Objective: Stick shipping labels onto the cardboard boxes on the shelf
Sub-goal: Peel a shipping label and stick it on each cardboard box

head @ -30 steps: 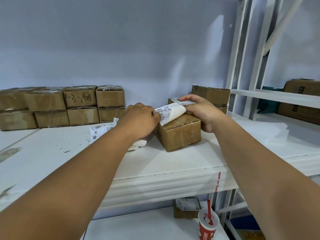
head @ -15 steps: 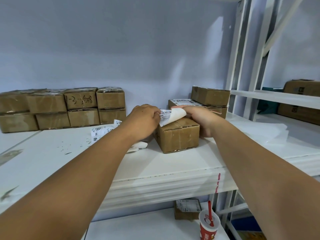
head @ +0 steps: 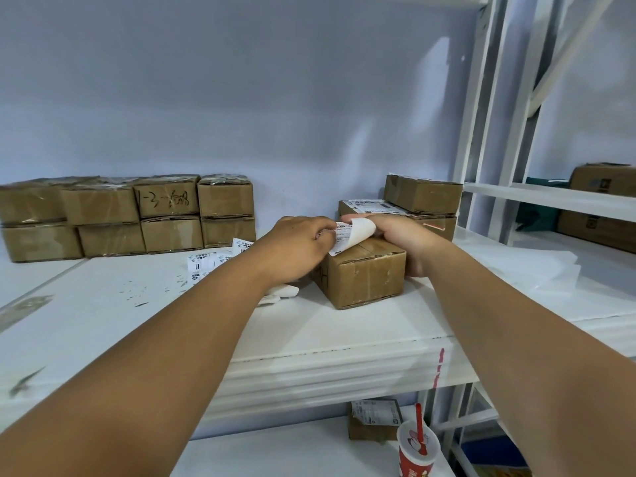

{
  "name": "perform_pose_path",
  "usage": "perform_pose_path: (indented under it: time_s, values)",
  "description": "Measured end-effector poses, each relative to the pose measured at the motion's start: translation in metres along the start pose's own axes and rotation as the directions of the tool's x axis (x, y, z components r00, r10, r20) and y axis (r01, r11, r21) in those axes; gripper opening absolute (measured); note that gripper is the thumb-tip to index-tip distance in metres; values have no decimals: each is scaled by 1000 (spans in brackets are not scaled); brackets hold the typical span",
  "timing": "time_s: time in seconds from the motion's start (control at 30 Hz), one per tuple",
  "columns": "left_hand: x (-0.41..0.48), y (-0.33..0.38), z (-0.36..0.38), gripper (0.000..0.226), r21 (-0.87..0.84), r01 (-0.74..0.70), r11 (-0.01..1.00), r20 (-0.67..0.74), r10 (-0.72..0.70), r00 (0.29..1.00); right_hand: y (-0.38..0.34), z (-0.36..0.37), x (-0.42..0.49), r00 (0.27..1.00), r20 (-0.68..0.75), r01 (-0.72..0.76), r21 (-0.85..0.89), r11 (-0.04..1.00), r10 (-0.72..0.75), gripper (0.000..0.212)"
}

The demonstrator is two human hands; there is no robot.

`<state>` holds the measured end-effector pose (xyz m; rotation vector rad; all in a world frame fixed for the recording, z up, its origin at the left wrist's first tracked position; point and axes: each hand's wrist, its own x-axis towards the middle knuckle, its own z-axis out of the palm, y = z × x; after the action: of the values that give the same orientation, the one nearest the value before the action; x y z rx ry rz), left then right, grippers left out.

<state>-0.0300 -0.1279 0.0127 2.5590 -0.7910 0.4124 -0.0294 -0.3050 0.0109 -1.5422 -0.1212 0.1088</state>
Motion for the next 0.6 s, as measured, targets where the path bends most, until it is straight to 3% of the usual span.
perform_pose_path:
  time_s: [0.17, 0.27, 0.47, 0.6]
  values:
    - [0, -2, 0, 37, -10, 32, 999, 26, -32, 999, -5, -2, -3, 992, 67, 102, 23, 994, -104, 25]
    - [1, -4, 1, 36, -14, 42, 999, 26, -42, 999, -7, -9, -9, 980, 191, 40, 60, 997, -51, 28]
    - [0, -6, 1, 36, -17, 13, 1000, 10, -13, 1000, -1, -29, -4, 915, 402, -34, -17, 999, 38, 82]
    - [-2, -4, 0, 38, -15, 52, 999, 19, -52, 998, 0, -34, -2, 881, 472, -12, -25, 1000, 23, 87]
